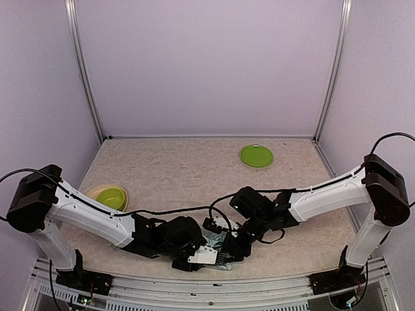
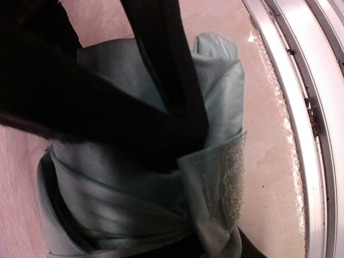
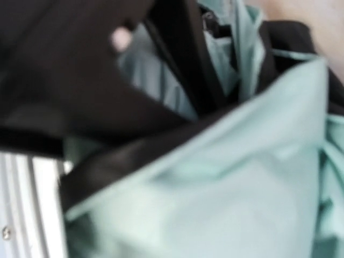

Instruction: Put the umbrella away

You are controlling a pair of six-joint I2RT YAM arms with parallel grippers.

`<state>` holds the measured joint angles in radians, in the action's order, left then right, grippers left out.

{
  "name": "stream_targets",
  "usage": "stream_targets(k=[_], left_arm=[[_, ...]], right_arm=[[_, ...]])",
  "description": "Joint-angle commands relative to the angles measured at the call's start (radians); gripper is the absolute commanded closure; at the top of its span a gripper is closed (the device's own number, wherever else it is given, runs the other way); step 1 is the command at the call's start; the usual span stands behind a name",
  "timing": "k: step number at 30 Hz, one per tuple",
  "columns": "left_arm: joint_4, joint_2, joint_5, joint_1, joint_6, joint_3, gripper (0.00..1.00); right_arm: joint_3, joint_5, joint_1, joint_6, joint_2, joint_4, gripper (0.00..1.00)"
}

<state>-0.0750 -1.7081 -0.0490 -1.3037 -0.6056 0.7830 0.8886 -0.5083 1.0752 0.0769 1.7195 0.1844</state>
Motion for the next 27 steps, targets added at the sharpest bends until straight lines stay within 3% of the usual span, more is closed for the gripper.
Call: stream_targets(k=[1,10,16,19,23,27], left_arm=[[-0.175,-0.135,0.031,-0.007,-0.034,-0.103,1.00],[-0.116,-0.097,-0.032,-0.001,-0.033,-0.118,1.00],[-0.067,-0.031,-0.074,-0.005,-0.042,-0.131,1.00],[-0.048,-0.008,-0.077,-0.009,-0.052,-0.133,1.00],[-0.010,0.028,-0.147,-0.033,-0.062,-0.148,1.00],[0.122,0.105,-0.347,-0.077,-0.109,-0.225,1.00]], right_arm=[[-0.048,0.040,-0.018,0.015,-0.146,0.028,0.46],[-0.115,0.072,-0.134,0.028,-0.344,0.137,0.39],[-0.080,0.249,-0.263,0.444,-0.272,0.129,0.42],[-0.108,0.359,-0.241,0.554,-0.251,0.061,0.44],[-0.035,0.508,-0.140,0.598,-0.181,0.139,0.41],[-0.078,0.461,-0.110,0.686,-0.199,0.107,0.40]])
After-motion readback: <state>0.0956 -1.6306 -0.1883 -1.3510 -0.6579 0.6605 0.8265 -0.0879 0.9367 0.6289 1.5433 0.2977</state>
